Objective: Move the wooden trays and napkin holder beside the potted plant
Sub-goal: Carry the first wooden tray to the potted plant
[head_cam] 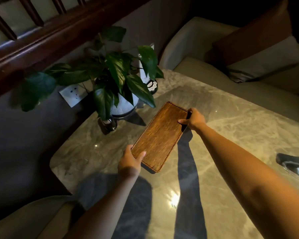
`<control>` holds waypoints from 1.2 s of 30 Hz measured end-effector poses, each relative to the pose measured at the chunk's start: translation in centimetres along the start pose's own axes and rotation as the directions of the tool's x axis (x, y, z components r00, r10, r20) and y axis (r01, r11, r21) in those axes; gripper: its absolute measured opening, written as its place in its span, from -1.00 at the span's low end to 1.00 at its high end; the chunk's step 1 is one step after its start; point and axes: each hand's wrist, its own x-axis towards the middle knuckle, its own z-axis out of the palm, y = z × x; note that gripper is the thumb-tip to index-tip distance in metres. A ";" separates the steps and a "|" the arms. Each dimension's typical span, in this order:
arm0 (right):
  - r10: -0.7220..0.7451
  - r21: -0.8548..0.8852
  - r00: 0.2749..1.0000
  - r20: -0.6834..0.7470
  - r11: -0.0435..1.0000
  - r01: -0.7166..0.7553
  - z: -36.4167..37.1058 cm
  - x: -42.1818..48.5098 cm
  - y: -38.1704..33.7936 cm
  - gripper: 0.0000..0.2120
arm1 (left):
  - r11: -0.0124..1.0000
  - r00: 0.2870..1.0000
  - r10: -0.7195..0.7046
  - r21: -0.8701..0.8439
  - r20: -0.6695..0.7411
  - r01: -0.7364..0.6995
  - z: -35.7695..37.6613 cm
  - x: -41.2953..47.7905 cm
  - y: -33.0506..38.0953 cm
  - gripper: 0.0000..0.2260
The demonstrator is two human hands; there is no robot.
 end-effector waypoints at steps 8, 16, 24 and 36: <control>0.000 -0.091 0.997 0.076 0.996 0.007 4.8 5.3 -3.4 -0.34 | 1.000 0.999 -0.029 -0.001 -0.016 0.029 -1.1 6.3 -1.1 -0.54; -0.005 -0.174 0.994 0.106 0.984 0.024 6.3 8.3 -4.4 -0.38 | 0.998 0.998 -0.052 -0.018 -0.018 0.052 -1.0 9.5 -1.7 -0.55; -0.026 -0.232 0.992 0.125 0.971 0.055 7.1 9.3 -5.3 -0.43 | 0.996 0.996 -0.078 0.046 -0.046 0.080 -0.8 10.6 -1.8 -0.53; -0.140 -0.346 0.971 0.191 0.916 0.201 6.9 6.8 -4.8 -0.41 | 0.980 0.988 -0.045 0.186 -0.147 0.072 -0.8 9.3 -0.8 -0.51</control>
